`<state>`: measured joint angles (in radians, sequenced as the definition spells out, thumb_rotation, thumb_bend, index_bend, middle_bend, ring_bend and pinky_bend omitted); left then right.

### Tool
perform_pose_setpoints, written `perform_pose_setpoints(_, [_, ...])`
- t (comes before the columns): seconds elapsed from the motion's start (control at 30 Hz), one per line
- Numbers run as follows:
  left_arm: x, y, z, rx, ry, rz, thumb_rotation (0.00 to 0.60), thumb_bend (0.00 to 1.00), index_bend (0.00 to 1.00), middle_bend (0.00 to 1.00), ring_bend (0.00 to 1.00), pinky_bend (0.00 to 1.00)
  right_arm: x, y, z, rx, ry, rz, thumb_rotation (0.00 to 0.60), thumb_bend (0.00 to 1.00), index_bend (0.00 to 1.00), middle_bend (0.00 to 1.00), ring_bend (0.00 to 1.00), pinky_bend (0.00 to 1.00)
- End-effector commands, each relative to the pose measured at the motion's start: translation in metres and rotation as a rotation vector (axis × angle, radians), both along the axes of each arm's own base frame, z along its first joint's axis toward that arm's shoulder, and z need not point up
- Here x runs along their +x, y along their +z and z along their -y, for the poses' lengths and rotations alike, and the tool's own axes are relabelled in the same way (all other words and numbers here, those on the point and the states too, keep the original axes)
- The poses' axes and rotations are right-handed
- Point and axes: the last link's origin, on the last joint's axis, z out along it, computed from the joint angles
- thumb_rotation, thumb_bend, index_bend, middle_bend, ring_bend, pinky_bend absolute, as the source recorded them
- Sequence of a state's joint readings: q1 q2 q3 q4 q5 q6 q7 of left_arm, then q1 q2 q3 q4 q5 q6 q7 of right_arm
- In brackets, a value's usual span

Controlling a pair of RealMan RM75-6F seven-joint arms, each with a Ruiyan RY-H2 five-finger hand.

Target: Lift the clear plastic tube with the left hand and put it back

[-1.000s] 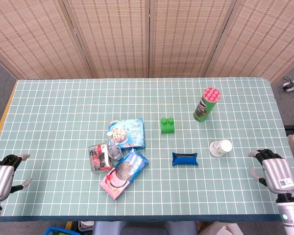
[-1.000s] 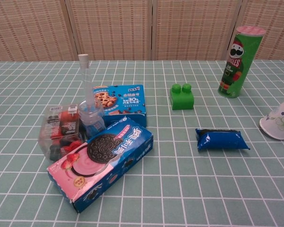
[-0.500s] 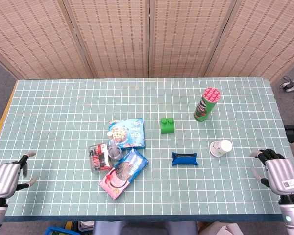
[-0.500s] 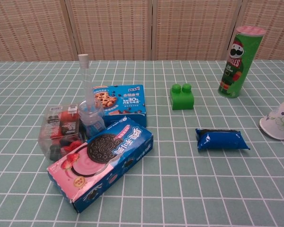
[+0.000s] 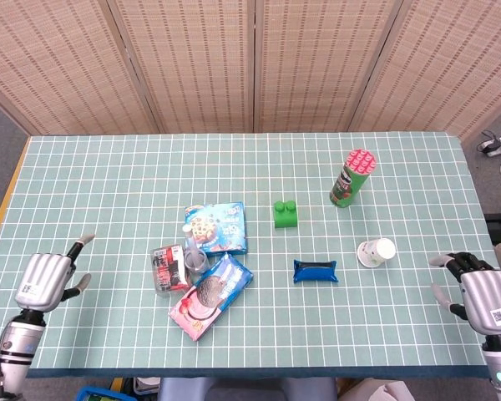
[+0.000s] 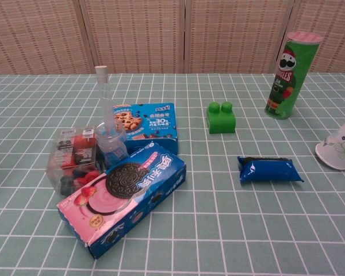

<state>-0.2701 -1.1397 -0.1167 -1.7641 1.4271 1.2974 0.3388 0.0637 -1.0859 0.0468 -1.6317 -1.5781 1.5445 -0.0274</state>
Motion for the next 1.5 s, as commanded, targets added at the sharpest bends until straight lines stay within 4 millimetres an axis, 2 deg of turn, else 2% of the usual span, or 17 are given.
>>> perform_pose_setpoints(0.03, [0.011, -0.007, -0.010, -0.044, 0.008, -0.016, 0.600, 0.32, 0.23, 1.00, 1.00, 1.00, 0.000, 0.003, -0.001, -0.005, 0.000, 0.006, 0.600, 0.27, 0.40, 0.44, 0.33, 0.51])
perform_pose_setpoints(0.23, [0.021, -0.022, -0.023, -0.103, 0.032, -0.048, 0.600, 0.32, 0.21, 1.00, 1.00, 1.00, 0.000, 0.010, -0.004, -0.017, 0.005, 0.025, 0.600, 0.27, 0.40, 0.44, 0.33, 0.51])
perform_pose_setpoints(0.47, [0.036, -0.036, -0.029, -0.145, 0.021, -0.054, 0.600, 0.33, 0.19, 1.00, 1.00, 1.00, -0.003, 0.014, -0.003, -0.019, -0.001, 0.038, 0.600, 0.27, 0.40, 0.44, 0.33, 0.51])
perform_pose_setpoints(0.93, [0.078, -0.061, -0.034, -0.214, -0.071, -0.072, 0.600, 0.33, 0.17, 1.00, 1.00, 1.00, -0.004, 0.019, -0.004, -0.022, 0.000, 0.059, 0.600, 0.27, 0.40, 0.44, 0.33, 0.51])
perform_pose_setpoints(1.23, [0.107, -0.070, -0.036, -0.235, -0.125, -0.071, 0.600, 0.33, 0.17, 1.00, 1.00, 1.00, -0.005, 0.025, -0.006, -0.031, 0.000, 0.073, 0.600, 0.27, 0.40, 0.44, 0.33, 0.51])
perform_pose_setpoints(1.5, [0.122, -0.080, -0.038, -0.258, -0.146, -0.097, 0.600, 0.33, 0.17, 1.00, 1.00, 1.00, -0.008, 0.033, -0.008, -0.050, -0.005, 0.089, 0.600, 0.27, 0.40, 0.44, 0.33, 0.51])
